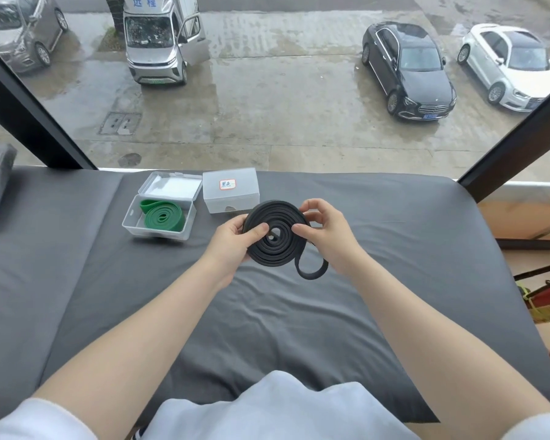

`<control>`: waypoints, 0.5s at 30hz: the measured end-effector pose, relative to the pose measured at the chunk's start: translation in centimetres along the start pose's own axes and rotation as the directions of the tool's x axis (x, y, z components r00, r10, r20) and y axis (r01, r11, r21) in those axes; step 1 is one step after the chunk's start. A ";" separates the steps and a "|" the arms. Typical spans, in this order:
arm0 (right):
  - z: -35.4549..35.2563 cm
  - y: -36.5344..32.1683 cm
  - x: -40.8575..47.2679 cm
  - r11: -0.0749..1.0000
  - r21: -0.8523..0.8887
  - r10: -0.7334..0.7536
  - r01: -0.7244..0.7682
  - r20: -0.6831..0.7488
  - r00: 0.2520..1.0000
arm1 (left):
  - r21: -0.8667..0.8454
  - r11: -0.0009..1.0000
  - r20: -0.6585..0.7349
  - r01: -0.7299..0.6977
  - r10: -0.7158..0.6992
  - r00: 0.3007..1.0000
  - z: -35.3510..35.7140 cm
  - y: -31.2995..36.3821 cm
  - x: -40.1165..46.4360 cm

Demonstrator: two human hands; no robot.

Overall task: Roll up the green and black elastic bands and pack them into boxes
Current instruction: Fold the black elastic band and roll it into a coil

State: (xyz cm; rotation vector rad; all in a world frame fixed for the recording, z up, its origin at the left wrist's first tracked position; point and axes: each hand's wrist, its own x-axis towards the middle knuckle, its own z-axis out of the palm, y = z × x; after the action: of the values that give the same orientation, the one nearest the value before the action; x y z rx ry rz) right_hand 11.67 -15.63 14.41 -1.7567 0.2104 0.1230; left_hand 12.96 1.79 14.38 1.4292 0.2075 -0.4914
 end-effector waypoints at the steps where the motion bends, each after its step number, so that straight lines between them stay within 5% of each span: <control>1: -0.4 0.0 0.0 1.000 -0.028 0.001 -0.001 0.028 1.000 | 0.092 0.996 0.043 0.010 -0.014 0.999 -0.5 0.3 0.1; 4: -1.2 -0.3 0.0 0.985 -0.170 -0.014 0.035 0.124 0.992 | 0.418 0.908 0.185 -0.021 -0.062 0.981 -1.6 1.7 0.2; 8: -1.3 -1.5 0.3 0.921 -0.365 -0.045 0.135 0.246 0.968 | 0.637 0.762 0.277 -0.118 -0.084 0.957 -0.9 3.3 0.4; 10: -1.1 -1.8 0.3 0.917 -0.369 -0.052 0.150 0.263 0.963 | 0.641 0.754 0.251 -0.141 -0.033 0.967 -0.7 3.3 0.6; 15: -2.6 -1.8 0.0 0.937 -0.306 -0.032 0.169 0.405 0.914 | 0.331 0.943 0.169 -0.041 -0.016 0.986 -0.9 2.0 0.3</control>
State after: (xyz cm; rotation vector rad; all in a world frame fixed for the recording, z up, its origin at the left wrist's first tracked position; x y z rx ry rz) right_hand 11.93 -17.80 16.61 -2.0335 -0.2116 0.4561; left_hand 14.25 2.74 15.95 1.7076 -0.0248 -0.6577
